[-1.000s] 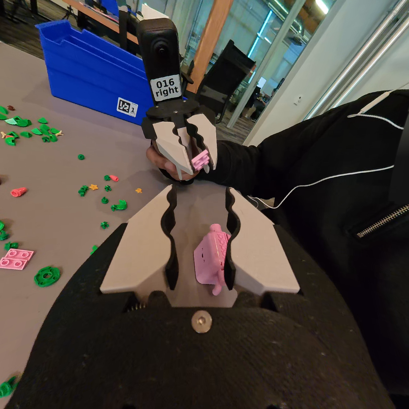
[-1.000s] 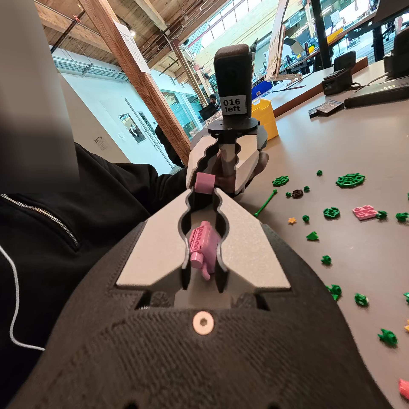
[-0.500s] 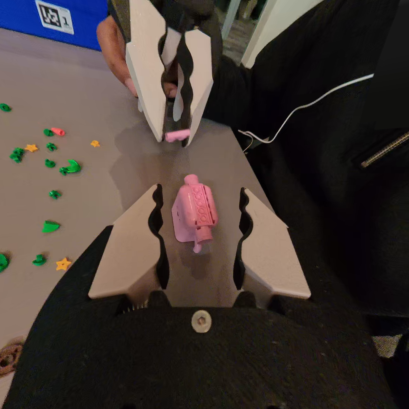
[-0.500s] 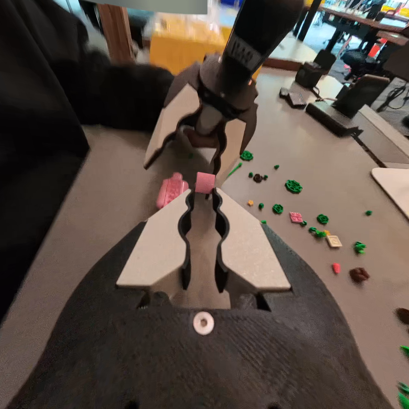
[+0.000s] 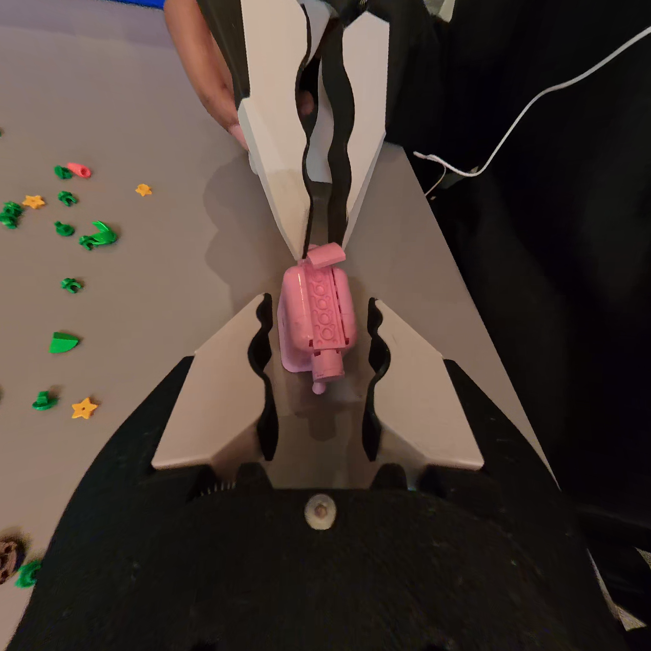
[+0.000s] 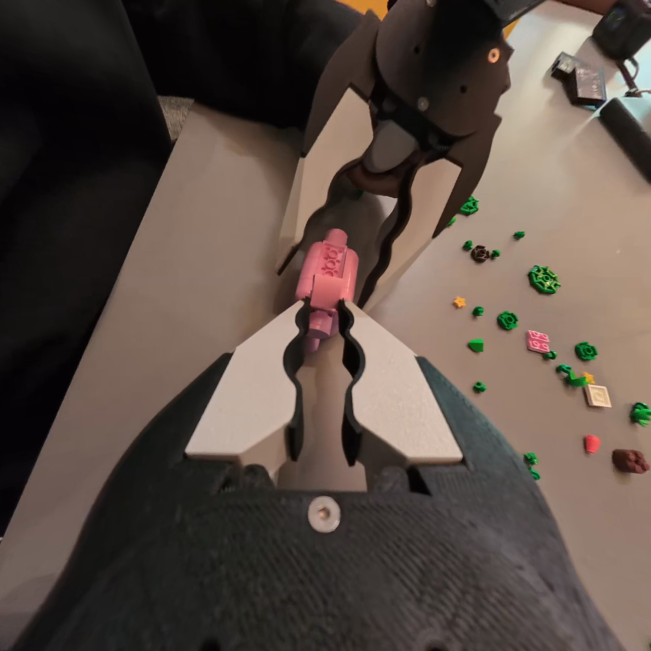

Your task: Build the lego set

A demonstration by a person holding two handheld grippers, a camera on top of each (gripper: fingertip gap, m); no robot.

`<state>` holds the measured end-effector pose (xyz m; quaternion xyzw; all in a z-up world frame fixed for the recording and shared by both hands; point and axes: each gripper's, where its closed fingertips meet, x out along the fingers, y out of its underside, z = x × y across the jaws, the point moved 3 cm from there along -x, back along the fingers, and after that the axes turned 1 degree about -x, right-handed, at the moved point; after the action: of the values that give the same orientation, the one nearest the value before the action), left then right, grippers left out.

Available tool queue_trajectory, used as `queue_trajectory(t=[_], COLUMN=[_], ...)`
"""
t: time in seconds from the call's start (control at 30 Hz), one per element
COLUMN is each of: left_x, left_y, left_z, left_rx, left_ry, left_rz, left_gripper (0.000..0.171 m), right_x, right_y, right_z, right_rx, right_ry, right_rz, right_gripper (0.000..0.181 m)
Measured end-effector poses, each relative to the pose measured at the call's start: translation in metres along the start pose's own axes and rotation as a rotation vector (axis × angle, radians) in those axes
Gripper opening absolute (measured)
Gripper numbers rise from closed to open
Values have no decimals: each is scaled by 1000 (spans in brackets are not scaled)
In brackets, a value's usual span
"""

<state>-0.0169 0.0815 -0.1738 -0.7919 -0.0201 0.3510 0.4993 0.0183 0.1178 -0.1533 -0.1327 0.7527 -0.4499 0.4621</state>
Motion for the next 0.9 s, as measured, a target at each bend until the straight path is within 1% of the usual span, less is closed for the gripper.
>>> queue_trajectory(t=[0.1,0.4,0.67,0.9], left_x=[5,6,7,7], left_y=[4,6,7,7], left_z=[0,1,1,1], left_rx=[-4,-11,-17,-22], left_ry=[1,-4,2,6], left_rz=[34,47,53,52], left_gripper=[48,45,43,44], right_x=[2,3,3,3], right_y=[0,-2,0,4], right_z=[0,2,0,2], right_rx=[-5,-49,-29,23], right_ry=[7,34,44,0], right_rz=[6,9,8,18], right_gripper=[14,14,16,20])
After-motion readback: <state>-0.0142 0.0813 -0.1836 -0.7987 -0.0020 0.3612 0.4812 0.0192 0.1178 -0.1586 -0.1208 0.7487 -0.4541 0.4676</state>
